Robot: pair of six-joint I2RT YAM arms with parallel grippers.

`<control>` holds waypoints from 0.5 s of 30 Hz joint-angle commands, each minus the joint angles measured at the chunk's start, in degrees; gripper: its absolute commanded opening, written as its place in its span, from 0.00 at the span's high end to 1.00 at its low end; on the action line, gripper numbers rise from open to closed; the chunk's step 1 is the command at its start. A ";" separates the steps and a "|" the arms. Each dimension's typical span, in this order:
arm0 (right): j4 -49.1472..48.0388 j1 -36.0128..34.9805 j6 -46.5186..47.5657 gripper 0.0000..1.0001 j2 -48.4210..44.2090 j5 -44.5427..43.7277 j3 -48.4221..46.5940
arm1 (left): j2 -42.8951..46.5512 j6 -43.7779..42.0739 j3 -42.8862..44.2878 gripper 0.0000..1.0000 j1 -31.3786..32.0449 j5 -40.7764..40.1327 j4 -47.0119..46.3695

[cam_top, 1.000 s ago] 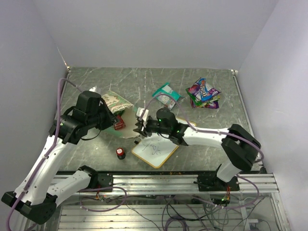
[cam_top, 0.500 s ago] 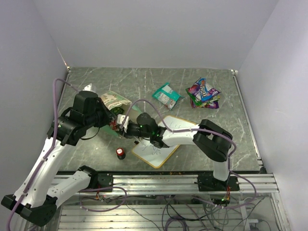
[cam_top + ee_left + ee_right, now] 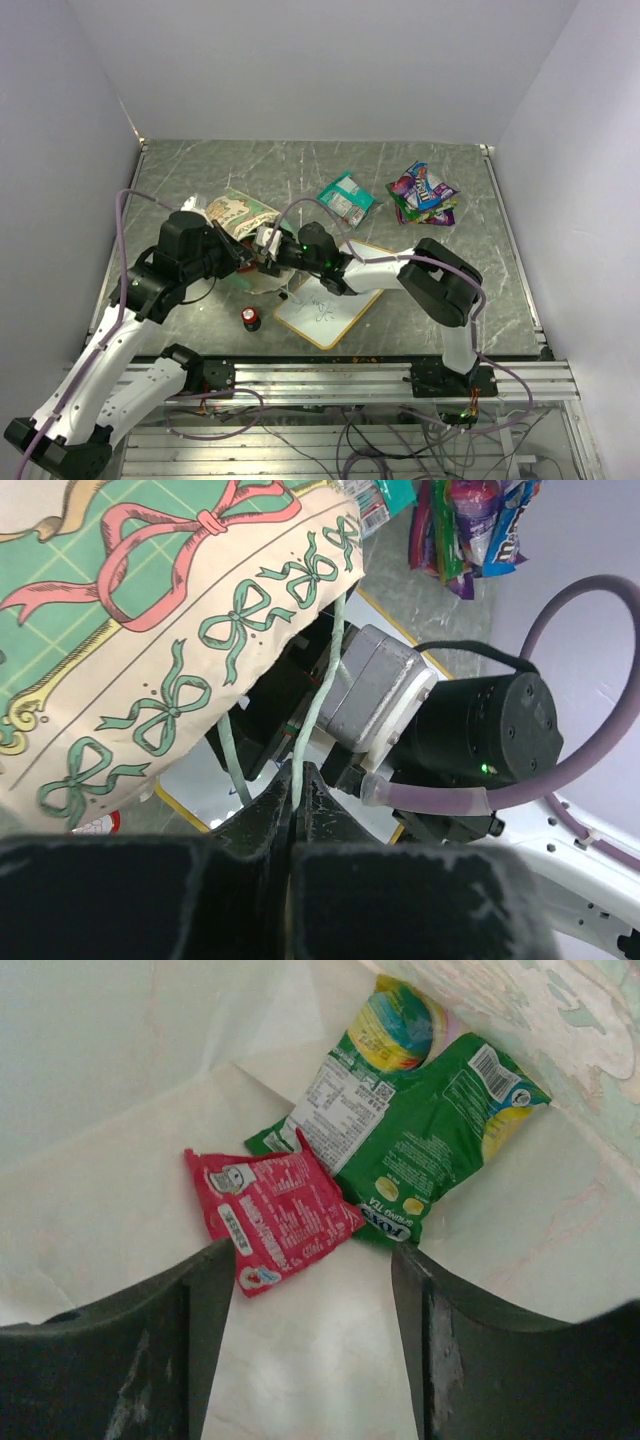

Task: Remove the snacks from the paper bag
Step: Take out the snack from the paper bag.

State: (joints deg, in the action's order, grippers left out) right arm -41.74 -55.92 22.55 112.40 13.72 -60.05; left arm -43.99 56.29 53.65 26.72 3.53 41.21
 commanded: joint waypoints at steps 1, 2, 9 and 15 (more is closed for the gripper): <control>3.03 0.81 8.06 0.36 3.03 7.16 -2.39 | -2.47 2.87 3.48 0.93 0.37 5.74 -7.31; 3.09 0.74 8.78 0.34 3.87 9.69 -2.99 | -3.60 2.53 4.89 0.93 0.40 5.71 -6.76; 3.68 -0.62 12.14 0.24 8.62 11.97 -6.06 | -10.06 1.09 11.14 0.93 0.40 6.17 -6.40; 10.49 -0.27 20.82 0.16 10.91 15.45 -8.40 | -10.26 2.38 9.97 0.93 0.36 6.92 -8.93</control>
State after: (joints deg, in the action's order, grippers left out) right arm -41.12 -52.90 31.68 119.15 25.45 -66.39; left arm -54.74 54.81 60.75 26.28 3.20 49.93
